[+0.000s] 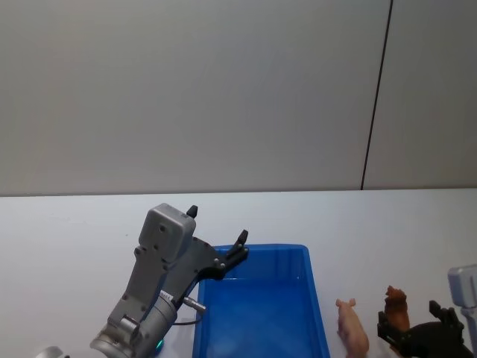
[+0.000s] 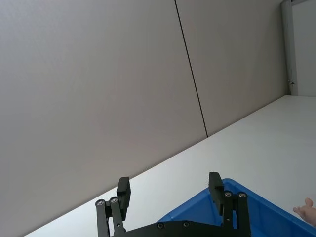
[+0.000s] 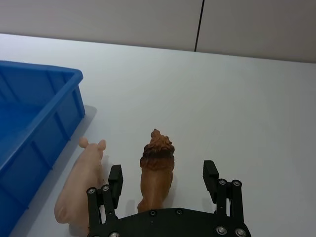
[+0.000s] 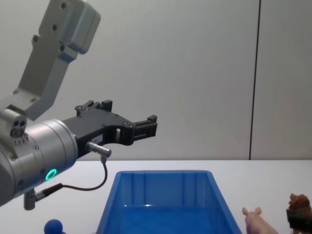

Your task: Pick up the two dolls from the table and place them into the box.

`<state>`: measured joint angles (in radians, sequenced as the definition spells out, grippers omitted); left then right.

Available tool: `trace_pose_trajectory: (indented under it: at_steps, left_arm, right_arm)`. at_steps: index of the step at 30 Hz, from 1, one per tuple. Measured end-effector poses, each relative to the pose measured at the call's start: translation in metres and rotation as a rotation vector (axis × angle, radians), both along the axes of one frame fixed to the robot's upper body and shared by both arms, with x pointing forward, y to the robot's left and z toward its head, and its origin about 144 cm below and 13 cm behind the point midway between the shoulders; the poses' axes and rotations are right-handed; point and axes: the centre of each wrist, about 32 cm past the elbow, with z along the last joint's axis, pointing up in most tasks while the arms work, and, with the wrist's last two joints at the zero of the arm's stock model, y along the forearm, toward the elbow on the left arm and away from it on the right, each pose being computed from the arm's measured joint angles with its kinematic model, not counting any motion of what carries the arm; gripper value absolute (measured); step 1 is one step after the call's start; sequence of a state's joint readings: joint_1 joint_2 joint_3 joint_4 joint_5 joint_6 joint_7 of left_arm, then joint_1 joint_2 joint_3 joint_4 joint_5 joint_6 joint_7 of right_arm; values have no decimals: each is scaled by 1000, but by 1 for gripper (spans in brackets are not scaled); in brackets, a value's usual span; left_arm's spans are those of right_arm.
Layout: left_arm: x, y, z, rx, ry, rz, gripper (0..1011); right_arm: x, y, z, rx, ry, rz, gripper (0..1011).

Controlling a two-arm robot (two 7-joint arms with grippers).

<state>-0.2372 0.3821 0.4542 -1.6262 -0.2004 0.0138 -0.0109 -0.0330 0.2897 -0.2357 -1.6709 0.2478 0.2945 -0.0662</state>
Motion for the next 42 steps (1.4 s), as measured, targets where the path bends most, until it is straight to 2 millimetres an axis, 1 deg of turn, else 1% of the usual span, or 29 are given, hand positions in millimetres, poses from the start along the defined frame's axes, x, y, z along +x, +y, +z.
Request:
trace_pose_trajectory:
  at_steps: [7, 9, 10, 12, 13, 16, 18, 19, 22, 23, 25, 27, 28, 31, 32, 42]
  left_arm:
    - [0, 0, 0, 0, 0, 0, 1001]
    - [0, 0, 0, 0, 0, 0, 1000]
    - [0, 0, 0, 0, 0, 0, 1001]
    - [0, 0, 0, 0, 0, 0, 1001]
    - [0, 0, 0, 0, 0, 0, 1001]
    - [0, 0, 0, 0, 0, 0, 1001]
    - [0, 0, 0, 0, 0, 0, 1001]
    - [0, 0, 0, 0, 0, 0, 1001]
    - [0, 0, 0, 0, 0, 0, 1001]
    - [0, 0, 0, 0, 0, 0, 1000]
    - [0, 0, 0, 0, 0, 0, 1001]
    - [0, 0, 0, 0, 0, 0, 1001]
    - [0, 0, 0, 0, 0, 0, 1001]
    - [0, 0, 0, 0, 0, 0, 1001]
    - [0, 0, 0, 0, 0, 0, 1001]
    - [0, 0, 0, 0, 0, 0, 1001]
  right_arm:
    - [2, 1, -9, 1, 22, 3, 999]
    - [3, 1, -10, 1, 25, 4, 964]
    - [3, 2, -11, 1, 28, 5, 927]
    - [3, 2, -13, 1, 31, 6, 902]
    - [3, 2, -14, 1, 34, 6, 846]
    - [2, 2, -15, 0, 37, 6, 795]
    - [1, 3, -16, 0, 39, 6, 705]
    - [1, 3, -16, 0, 40, 6, 705]
    - [-1, 3, -16, -2, 41, 4, 603]
    - [-2, 3, -16, -3, 40, 2, 589]
    - [-3, 3, -15, -4, 39, -1, 486]
    - [-4, 3, -14, -6, 37, -2, 446]
    - [-5, 3, -13, -8, 34, -5, 390]
    - [-6, 3, -12, -10, 29, -8, 334]
    - [-7, 3, -11, -12, 25, -11, 299]
    - [-12, 1, 0, -19, -23, -16, 297]
